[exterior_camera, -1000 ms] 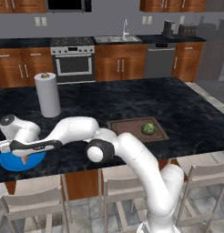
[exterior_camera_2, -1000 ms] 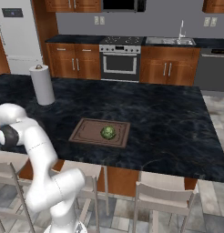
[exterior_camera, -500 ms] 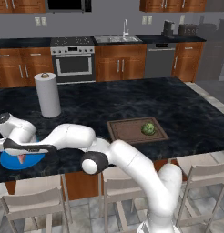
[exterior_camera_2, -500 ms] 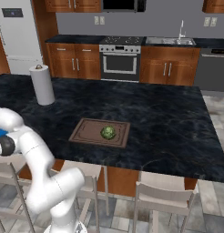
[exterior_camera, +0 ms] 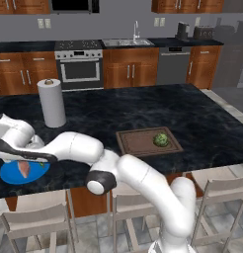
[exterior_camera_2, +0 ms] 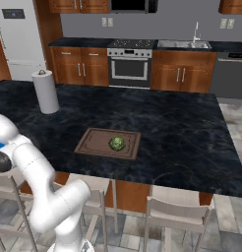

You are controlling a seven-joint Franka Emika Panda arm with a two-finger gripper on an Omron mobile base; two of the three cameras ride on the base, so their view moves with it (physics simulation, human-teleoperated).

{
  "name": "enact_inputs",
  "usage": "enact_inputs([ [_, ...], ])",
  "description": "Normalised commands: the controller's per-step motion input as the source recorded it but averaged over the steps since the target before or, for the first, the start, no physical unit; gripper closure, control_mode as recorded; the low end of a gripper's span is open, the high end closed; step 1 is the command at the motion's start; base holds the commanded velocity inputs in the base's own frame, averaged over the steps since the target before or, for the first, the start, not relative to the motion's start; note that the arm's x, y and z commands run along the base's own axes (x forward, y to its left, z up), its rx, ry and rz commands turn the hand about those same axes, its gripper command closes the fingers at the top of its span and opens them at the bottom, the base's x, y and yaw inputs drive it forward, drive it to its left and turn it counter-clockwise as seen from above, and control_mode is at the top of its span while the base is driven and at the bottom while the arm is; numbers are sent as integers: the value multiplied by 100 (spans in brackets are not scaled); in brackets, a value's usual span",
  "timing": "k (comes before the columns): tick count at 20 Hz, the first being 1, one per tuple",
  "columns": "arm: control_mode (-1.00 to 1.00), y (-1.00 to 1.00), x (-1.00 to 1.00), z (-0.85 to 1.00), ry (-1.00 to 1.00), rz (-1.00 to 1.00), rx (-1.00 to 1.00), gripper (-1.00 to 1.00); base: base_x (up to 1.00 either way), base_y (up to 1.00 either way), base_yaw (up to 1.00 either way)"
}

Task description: Create a steak meal by picking up the steak and asparagus from the tray and placing them on the plate. Leave the artichoke on the tray.

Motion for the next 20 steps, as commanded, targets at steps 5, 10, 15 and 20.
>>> enact_inputs([
  [5,-100,-100,-55,-56,-12,1,33,-100,0,0,0],
  [10,-100,-100,-56,-69,-14,4,42,-100,0,0,0],
  [15,-100,-100,-72,-69,-17,3,43,-100,0,0,0],
  [20,-100,-100,-59,-54,-25,1,41,-100,0,0,0],
])
